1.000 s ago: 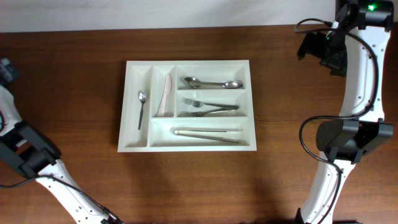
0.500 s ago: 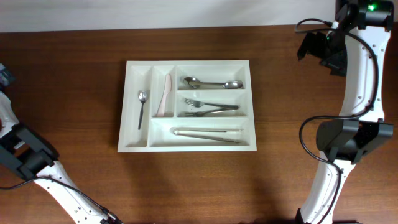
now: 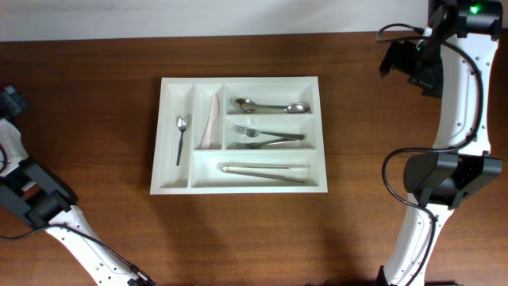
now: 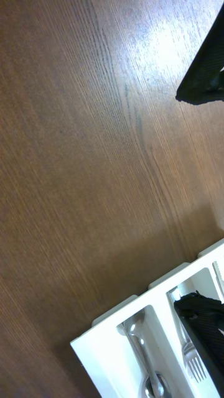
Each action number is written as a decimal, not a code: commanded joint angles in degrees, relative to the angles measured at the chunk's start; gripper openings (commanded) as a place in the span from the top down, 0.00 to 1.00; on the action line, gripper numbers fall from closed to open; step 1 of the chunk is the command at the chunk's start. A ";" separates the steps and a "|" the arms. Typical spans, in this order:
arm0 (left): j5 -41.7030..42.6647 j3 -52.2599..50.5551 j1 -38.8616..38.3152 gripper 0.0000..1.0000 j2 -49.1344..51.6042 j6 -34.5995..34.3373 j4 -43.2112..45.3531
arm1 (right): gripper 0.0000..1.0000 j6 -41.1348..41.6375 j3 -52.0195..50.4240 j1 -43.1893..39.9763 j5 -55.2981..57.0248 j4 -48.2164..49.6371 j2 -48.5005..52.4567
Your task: Pack container
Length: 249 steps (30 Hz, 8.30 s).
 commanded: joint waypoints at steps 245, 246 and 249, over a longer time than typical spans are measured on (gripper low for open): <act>24.63 -3.72 -39.26 0.98 -25.66 32.63 -74.05 | 0.01 0.48 0.26 -0.09 -0.33 -0.13 -0.70; 24.61 -3.72 -39.26 0.98 -25.66 32.63 -74.03 | 0.01 0.46 0.26 -0.09 -0.33 -0.13 -0.70; 24.57 -3.72 -39.26 0.98 -25.66 32.63 -73.99 | 0.01 0.46 0.26 -0.09 -0.33 -0.13 -0.70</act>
